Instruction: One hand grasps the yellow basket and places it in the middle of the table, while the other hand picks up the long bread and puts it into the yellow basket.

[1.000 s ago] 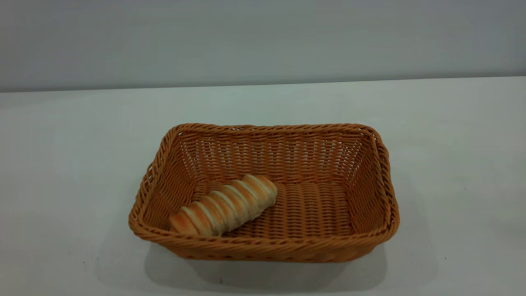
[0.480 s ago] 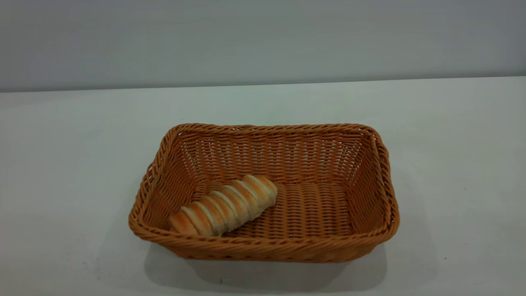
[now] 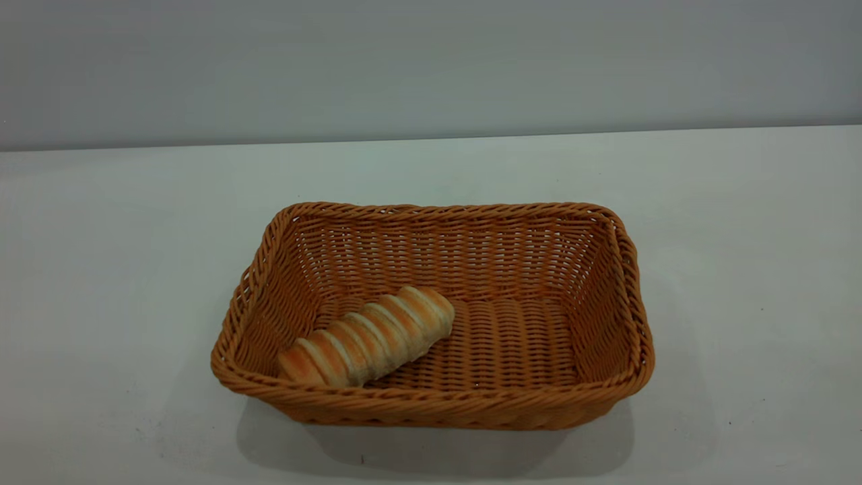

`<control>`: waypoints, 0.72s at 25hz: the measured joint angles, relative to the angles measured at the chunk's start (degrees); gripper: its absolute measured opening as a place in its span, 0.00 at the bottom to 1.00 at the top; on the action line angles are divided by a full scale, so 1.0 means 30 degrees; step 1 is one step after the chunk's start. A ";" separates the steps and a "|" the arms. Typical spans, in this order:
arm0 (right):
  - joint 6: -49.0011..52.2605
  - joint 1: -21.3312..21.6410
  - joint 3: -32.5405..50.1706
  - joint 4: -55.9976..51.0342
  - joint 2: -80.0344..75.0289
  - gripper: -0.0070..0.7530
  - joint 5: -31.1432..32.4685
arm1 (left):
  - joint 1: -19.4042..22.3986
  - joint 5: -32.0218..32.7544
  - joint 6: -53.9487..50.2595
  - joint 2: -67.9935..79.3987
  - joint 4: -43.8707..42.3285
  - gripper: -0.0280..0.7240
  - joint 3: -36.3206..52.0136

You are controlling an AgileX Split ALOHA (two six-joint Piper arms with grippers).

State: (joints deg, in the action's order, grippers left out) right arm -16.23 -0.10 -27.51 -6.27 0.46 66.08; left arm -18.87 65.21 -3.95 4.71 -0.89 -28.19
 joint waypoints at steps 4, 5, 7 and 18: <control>0.0000 0.0000 0.0000 0.0000 0.0000 0.65 -0.0046 | 0.0000 0.0000 0.0000 0.0000 0.0000 0.72 0.0000; 0.0000 0.0000 0.0000 0.0000 0.0000 0.65 -0.0046 | 0.0000 0.0000 0.0000 0.0000 0.0000 0.72 0.0000; 0.0000 0.0000 0.0000 0.0000 0.0000 0.65 -0.0046 | 0.0000 0.0000 0.0000 0.0000 0.0000 0.72 0.0000; 0.0000 0.0059 0.0000 0.0016 0.0148 0.65 -0.0054 | 0.4406 0.0000 0.0000 -0.0895 0.0001 0.72 0.0000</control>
State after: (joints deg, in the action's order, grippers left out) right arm -16.23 0.08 -27.51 -6.22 0.90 65.92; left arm -5.65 65.21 -3.95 2.03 -0.88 -28.19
